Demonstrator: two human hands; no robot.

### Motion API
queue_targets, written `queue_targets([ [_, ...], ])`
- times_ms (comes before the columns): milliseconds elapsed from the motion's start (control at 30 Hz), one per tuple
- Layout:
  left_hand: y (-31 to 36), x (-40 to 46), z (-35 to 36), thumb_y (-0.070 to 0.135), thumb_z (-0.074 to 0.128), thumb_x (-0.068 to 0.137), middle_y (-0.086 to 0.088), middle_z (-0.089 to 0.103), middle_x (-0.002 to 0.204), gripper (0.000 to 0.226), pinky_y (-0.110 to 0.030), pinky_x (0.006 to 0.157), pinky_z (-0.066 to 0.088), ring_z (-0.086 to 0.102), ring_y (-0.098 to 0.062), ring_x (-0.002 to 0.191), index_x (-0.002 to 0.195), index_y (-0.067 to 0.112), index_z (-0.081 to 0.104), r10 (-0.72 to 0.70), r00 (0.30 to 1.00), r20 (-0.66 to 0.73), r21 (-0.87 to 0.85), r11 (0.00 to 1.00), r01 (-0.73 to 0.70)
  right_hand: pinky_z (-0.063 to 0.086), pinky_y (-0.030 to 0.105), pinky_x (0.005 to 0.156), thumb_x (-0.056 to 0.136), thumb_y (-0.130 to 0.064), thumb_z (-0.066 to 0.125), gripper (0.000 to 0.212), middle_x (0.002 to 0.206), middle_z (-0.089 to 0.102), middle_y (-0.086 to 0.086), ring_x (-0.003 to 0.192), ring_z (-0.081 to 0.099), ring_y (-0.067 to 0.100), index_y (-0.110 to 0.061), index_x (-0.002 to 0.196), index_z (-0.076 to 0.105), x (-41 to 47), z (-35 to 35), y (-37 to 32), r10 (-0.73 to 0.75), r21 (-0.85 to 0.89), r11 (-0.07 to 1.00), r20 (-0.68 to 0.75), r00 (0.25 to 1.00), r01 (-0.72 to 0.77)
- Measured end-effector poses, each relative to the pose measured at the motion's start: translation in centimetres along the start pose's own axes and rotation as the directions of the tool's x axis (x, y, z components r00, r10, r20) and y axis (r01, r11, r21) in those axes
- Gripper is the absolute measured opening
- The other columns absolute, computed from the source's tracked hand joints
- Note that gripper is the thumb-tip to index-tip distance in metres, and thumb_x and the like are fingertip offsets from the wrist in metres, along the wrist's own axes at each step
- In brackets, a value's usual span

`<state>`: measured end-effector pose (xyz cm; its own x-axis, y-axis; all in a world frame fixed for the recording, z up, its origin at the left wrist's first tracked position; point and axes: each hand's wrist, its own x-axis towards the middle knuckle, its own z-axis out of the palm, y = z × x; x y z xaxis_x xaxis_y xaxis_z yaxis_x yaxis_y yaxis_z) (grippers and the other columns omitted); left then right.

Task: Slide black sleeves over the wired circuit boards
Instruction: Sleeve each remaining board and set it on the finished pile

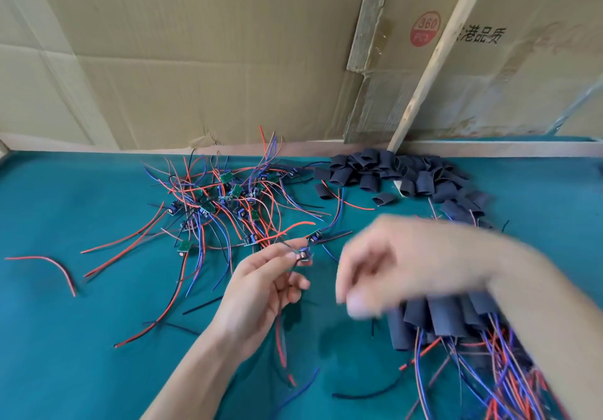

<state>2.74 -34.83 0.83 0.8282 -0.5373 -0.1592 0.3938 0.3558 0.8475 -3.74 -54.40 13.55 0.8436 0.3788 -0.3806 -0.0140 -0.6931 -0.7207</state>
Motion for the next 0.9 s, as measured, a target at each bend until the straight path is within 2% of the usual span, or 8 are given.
queue_targets([
  [33,0.0,0.0,0.0,0.003,0.054,0.097,-0.007,0.068,0.091,0.026,-0.018,0.052,0.048,0.061,-0.013,0.057,0.109,0.009,0.077,0.000,1.000,-0.004,0.021,1.000,0.000,0.054,0.025,0.059,0.079,-0.033,0.076,0.012,0.077,0.077,-0.004,0.066,0.069,0.007,-0.024,0.087,0.076,1.1,-2.2,1.0,0.037,0.027,0.999,-0.196,0.980,-0.032],
  [133,-0.2,-0.1,0.1,-0.004,0.054,0.095,-0.007,0.064,0.084,0.029,-0.019,0.052,0.046,0.057,-0.013,0.053,0.104,0.008,0.078,-0.012,1.000,0.002,0.063,0.998,0.011,0.057,0.031,0.065,0.083,-0.016,0.068,0.012,0.081,0.076,-0.001,0.075,0.071,0.021,-0.021,0.089,0.078,5.4,-7.3,5.4,0.180,-0.086,0.937,-0.712,0.679,-0.339],
  [267,-0.1,-0.1,0.3,0.002,0.058,0.094,-0.023,0.065,0.096,0.020,-0.018,0.055,0.049,0.061,-0.015,0.058,0.099,-0.002,0.077,-0.054,0.998,0.019,0.089,0.995,0.052,0.051,0.032,0.087,0.091,-0.016,0.067,0.043,0.130,0.064,0.010,0.112,0.063,0.030,-0.025,0.133,0.063,8.8,-8.2,11.6,0.366,-0.205,0.771,-0.634,0.682,-0.603],
  [467,-0.1,-0.4,0.4,0.003,0.068,0.091,-0.021,0.072,0.099,0.005,-0.021,0.049,0.048,0.063,-0.019,0.057,0.087,0.003,0.071,0.001,0.999,0.039,0.171,0.985,-0.008,0.049,0.036,0.099,0.089,-0.003,0.064,0.035,0.132,0.063,0.012,0.124,0.056,0.036,-0.030,0.111,0.070,9.5,-8.0,12.3,0.259,-0.224,0.800,-0.707,0.658,-0.556],
  [567,-0.2,-0.6,0.5,0.007,0.071,0.080,-0.017,0.069,0.096,0.015,-0.028,0.059,0.056,0.067,-0.027,0.065,0.092,0.004,0.063,-0.016,0.994,0.106,0.144,0.990,0.000,0.044,0.028,0.091,0.085,-0.010,0.077,0.038,0.118,0.069,0.002,0.119,0.060,0.022,-0.027,0.119,0.072,8.3,-7.0,9.6,0.139,-0.116,0.921,-0.794,0.591,-0.372],
  [667,-0.3,-0.7,0.8,0.003,0.073,0.078,-0.017,0.066,0.095,0.013,-0.036,0.074,0.062,0.070,-0.036,0.082,0.086,0.007,0.065,-0.008,0.991,0.137,0.117,0.993,-0.008,0.050,0.028,0.088,0.081,-0.011,0.082,0.037,0.101,0.072,-0.008,0.098,0.067,0.008,-0.032,0.111,0.076,6.3,-3.3,6.5,0.113,0.177,0.982,-0.828,0.549,0.065],
  [800,-0.6,-0.9,0.6,0.006,0.074,0.084,-0.014,0.069,0.100,0.014,-0.061,0.099,0.048,0.066,-0.040,0.106,0.092,0.011,0.063,0.046,0.987,0.156,0.138,0.988,-0.068,0.055,0.024,0.064,0.078,-0.022,0.079,0.015,0.079,0.071,-0.007,0.068,0.063,0.009,-0.023,0.093,0.080,4.6,3.5,4.8,0.160,0.431,0.746,-0.856,0.491,0.507],
  [900,-1.0,-0.9,0.6,0.007,0.073,0.083,-0.014,0.072,0.098,0.013,-0.048,0.097,0.050,0.068,-0.035,0.104,0.089,0.016,0.066,0.094,0.985,0.142,0.168,0.979,-0.117,0.048,0.029,0.061,0.073,-0.032,0.090,0.018,0.073,0.064,-0.002,0.063,0.056,0.015,-0.021,0.078,0.077,4.5,6.8,4.9,0.311,0.562,0.585,-0.821,0.478,0.585],
])
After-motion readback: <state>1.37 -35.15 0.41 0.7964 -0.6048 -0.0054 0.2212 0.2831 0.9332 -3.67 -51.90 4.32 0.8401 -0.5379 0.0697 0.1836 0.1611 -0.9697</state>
